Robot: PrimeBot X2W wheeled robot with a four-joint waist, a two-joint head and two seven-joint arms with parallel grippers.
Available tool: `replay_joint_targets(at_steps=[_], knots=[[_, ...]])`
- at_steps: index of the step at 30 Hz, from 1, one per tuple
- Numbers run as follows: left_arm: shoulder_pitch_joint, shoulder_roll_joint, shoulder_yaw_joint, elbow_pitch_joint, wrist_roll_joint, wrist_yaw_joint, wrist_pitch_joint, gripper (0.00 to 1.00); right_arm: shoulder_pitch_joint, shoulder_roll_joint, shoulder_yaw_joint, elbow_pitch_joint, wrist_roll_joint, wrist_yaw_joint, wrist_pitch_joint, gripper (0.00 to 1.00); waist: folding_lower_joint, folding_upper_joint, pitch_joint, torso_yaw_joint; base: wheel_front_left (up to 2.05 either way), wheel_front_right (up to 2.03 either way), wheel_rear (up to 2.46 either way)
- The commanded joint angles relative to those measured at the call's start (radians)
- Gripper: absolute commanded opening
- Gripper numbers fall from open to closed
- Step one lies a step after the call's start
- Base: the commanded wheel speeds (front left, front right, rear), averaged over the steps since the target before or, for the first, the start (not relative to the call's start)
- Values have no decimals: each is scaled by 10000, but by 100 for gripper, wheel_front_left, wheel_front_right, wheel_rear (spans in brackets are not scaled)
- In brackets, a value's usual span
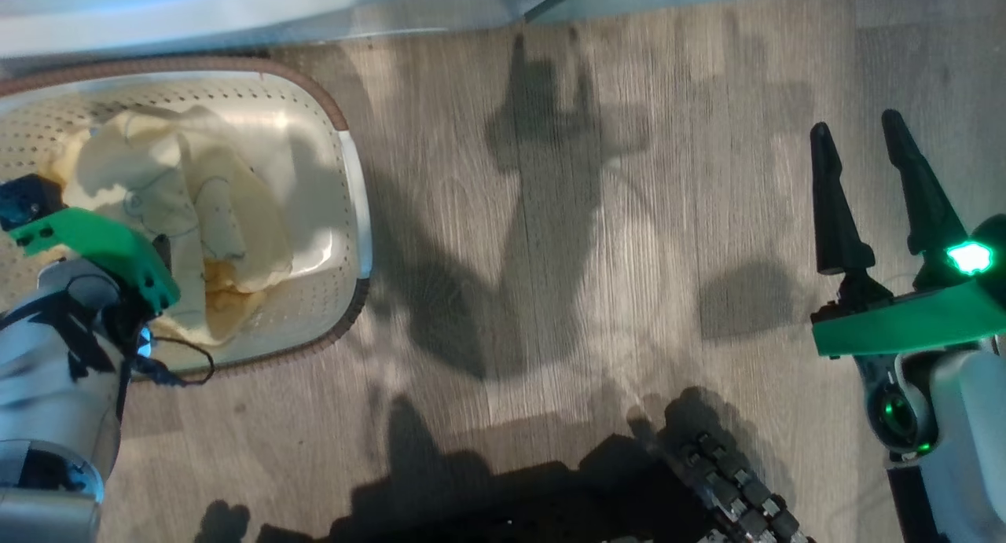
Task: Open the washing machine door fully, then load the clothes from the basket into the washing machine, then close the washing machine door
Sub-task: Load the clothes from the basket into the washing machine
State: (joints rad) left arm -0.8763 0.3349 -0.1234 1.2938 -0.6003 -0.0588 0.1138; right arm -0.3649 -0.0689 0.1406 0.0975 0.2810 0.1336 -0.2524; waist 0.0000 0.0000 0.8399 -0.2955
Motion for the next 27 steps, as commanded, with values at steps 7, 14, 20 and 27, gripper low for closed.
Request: replay_joint_targets(at_steps=[7, 14, 20, 27], knots=[[-68, 589, 202, -35, -99, -95, -5, 100, -40, -48, 193, -305, -54, -29, -94, 100, 0, 0, 470, -176, 0, 0, 0], [-231, 627, 74, -33, -66, -207, -325, 12, -80, -14, 192, -296, -77, -29, -94, 100, 0, 0, 620, -251, 0, 0, 0], [-227, 482, -68, -32, -57, -393, -715, 0, -36, -38, 150, -245, -109, -29, -94, 100, 0, 0, 528, -172, 0, 0, 0], [-98, 231, -208, -32, -109, -576, -1304, 0, 26, -119, 144, -116, -136, -29, -94, 100, 0, 0, 129, -11, 0, 0, 0]])
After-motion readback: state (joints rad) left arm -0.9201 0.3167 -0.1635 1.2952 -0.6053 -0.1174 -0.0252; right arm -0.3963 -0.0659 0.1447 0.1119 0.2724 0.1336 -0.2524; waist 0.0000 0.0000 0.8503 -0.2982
